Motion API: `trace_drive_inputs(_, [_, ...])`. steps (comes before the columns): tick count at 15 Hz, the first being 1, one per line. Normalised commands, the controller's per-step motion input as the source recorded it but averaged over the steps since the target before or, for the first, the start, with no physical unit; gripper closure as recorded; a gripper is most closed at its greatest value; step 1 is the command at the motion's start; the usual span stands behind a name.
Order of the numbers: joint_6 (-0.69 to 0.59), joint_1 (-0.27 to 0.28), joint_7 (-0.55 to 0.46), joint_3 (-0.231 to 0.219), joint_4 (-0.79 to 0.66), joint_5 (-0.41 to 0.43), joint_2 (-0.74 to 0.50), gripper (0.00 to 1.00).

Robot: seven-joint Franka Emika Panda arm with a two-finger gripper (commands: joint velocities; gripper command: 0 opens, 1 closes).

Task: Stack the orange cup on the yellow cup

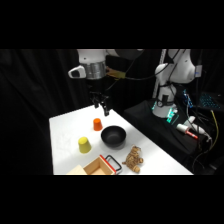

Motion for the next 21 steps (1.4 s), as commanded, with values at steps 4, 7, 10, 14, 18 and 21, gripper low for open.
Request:
trace_drive_inputs(4, [0.01,-0.021,0.02,0.022,0.01,-0.001,0.01,0.00])
trace_drive_inputs(7, [0.07,-0.029,0.06,0.007,-0.01,-0.023,-0.02,0.00])
trace_drive_inputs(10, [0.14,-0.070,0.06,-0.036,-0.08,-0.019,-0.08,0.00])
trace_drive_inputs(14, [0.23,-0.135,0.01,-0.080,-0.19,0.060,-0.17,0.00])
trace_drive_inputs(18, [0.29,-0.156,-0.01,-0.104,-0.27,0.101,-0.22,0.00])
trace_drive_inputs(21, [0.34,-0.149,-0.01,-0.104,-0.28,0.134,-0.20,0.00])
